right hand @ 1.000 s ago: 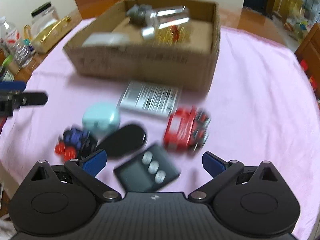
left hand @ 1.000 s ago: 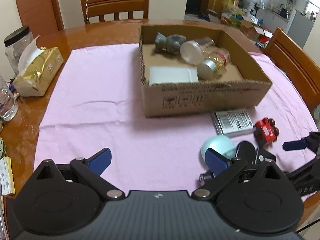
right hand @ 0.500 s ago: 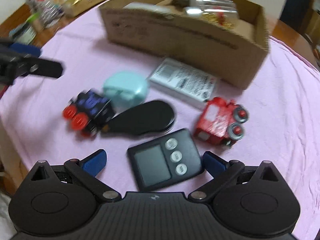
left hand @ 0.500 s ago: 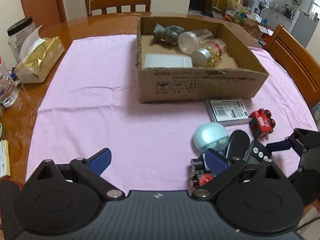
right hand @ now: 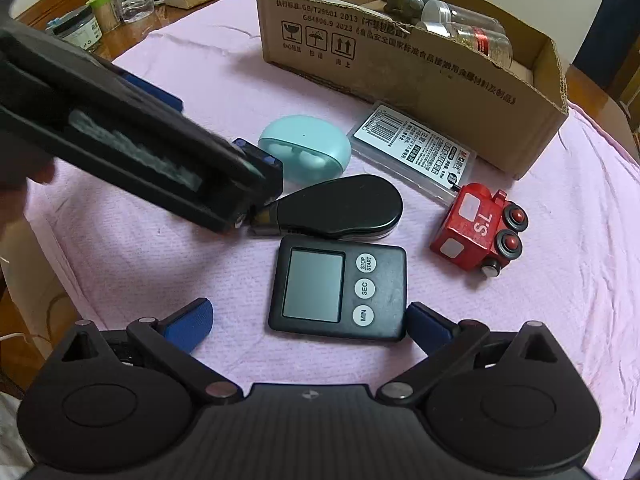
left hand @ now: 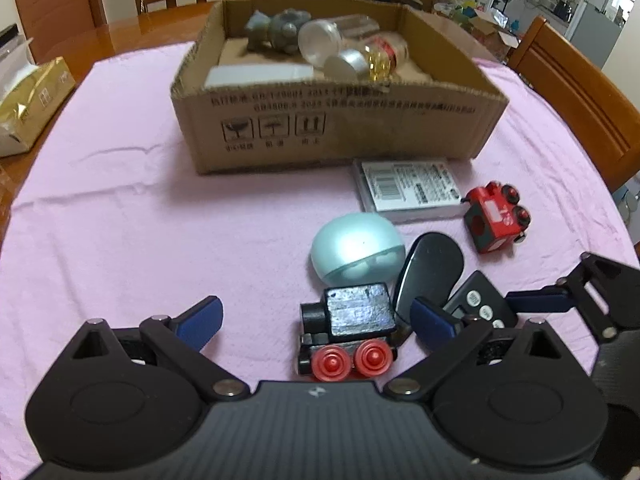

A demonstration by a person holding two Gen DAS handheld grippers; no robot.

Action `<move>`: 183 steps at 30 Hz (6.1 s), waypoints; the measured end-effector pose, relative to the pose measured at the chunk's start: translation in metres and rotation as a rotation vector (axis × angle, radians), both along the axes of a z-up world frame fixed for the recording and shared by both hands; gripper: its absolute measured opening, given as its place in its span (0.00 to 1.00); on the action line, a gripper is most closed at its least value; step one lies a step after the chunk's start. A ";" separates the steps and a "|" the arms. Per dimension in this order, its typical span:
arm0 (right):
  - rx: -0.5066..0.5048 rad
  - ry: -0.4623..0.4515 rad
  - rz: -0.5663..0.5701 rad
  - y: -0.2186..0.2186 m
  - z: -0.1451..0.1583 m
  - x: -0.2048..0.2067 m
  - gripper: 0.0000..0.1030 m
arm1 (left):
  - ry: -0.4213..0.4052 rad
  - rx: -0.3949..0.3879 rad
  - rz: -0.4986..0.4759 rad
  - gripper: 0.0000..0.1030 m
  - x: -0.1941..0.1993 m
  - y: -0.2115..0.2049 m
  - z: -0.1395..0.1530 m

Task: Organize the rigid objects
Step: 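Grasp the black-and-red toy train with the left gripper, then grasp the black digital timer with the right gripper while the left gripper holds the train, then carry the train and timer over the box and open both grippers, then move both grippers back toward the light-blue egg case and red train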

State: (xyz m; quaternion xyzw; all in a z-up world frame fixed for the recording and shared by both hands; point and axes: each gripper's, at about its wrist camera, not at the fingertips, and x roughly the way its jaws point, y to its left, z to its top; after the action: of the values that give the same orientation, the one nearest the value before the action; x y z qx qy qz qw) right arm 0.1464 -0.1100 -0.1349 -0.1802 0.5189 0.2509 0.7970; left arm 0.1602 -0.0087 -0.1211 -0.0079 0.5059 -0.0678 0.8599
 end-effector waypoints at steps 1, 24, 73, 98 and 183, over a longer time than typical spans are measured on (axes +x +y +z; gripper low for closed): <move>0.000 0.000 0.003 0.000 0.000 0.000 1.00 | 0.006 0.008 0.008 0.97 0.000 0.000 -0.003; 0.015 -0.021 0.000 0.000 0.001 -0.005 1.00 | -0.021 0.083 0.014 0.63 -0.019 0.028 -0.008; 0.011 -0.024 -0.048 0.000 0.011 0.011 0.72 | 0.016 0.068 -0.023 0.50 -0.013 0.032 -0.005; 0.070 -0.048 -0.019 -0.021 0.092 0.031 0.72 | -0.004 0.049 -0.202 0.49 -0.003 0.034 0.062; 0.071 -0.122 -0.439 -0.051 0.059 0.072 1.00 | -0.214 0.061 0.014 0.99 0.069 0.037 0.076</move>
State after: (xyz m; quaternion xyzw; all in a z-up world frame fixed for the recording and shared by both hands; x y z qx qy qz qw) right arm 0.2184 -0.1609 -0.0759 -0.0497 0.4875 0.0783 0.8682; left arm 0.2293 0.0281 -0.0448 0.0221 0.4129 -0.0470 0.9093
